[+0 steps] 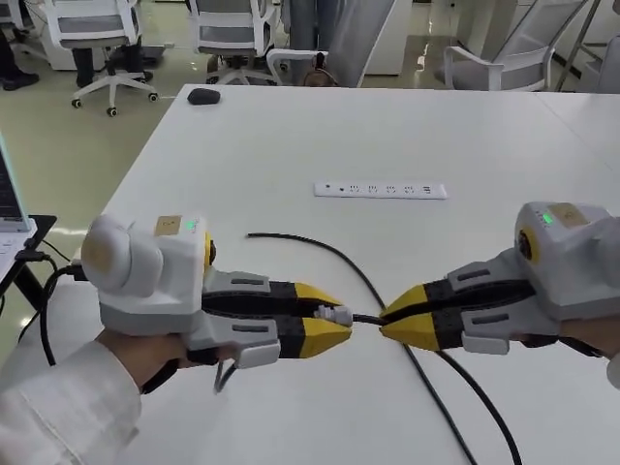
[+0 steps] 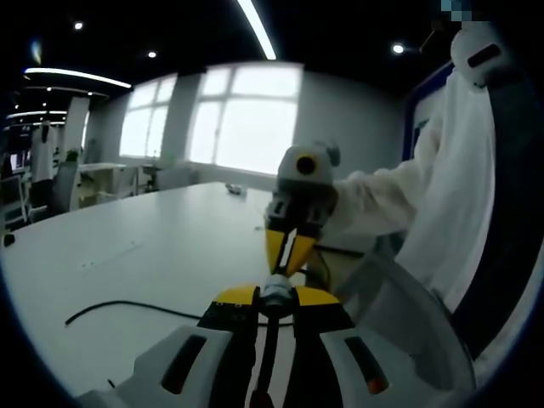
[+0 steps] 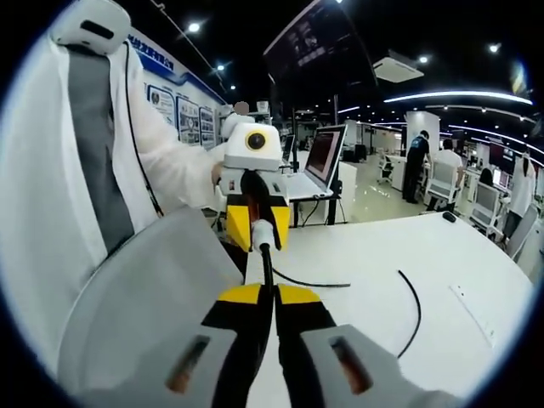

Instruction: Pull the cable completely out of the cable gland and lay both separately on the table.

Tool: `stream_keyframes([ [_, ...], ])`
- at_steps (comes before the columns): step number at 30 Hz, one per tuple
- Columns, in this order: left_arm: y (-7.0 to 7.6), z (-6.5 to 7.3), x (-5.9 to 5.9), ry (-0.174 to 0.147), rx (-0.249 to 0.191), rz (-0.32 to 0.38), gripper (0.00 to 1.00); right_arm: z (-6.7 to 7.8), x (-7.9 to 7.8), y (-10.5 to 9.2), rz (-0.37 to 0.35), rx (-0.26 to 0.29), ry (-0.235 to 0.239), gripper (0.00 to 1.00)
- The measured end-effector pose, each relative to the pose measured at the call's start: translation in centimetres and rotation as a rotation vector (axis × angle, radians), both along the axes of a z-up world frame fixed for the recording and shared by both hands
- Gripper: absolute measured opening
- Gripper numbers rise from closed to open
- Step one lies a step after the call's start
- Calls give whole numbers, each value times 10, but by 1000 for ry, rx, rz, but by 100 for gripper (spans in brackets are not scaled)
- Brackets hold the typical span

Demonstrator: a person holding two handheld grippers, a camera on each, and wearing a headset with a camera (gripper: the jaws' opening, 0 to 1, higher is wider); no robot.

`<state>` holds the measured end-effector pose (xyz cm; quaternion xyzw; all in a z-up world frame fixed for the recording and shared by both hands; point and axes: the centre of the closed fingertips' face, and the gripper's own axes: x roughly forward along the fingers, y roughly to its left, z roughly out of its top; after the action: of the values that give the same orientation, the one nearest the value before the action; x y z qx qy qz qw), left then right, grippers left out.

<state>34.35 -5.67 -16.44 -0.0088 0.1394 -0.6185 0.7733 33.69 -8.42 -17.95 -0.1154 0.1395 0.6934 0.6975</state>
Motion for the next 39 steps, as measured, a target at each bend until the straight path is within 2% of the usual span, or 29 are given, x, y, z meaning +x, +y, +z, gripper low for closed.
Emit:
stream_keyframes([
  [5,1,0,1,0,1,4,16,-10,4,-11,-15,-31,-1,3],
  [10,1,0,2,2,1,8,16,-16,9,-21,-38,-36,4,3],
  [15,1,-1,3,2,3,8,16,-28,14,-31,-62,-69,5,3],
  [23,2,-1,4,2,6,15,16,-40,21,-42,-98,-88,18,3],
  [32,3,-3,7,12,14,28,16,-49,25,-47,-127,-107,24,3],
  [36,3,-6,9,3,38,35,16,-50,26,-48,-134,-114,17,3],
  [39,2,-7,11,1,50,40,16,-49,32,-50,-170,-111,24,4],
])
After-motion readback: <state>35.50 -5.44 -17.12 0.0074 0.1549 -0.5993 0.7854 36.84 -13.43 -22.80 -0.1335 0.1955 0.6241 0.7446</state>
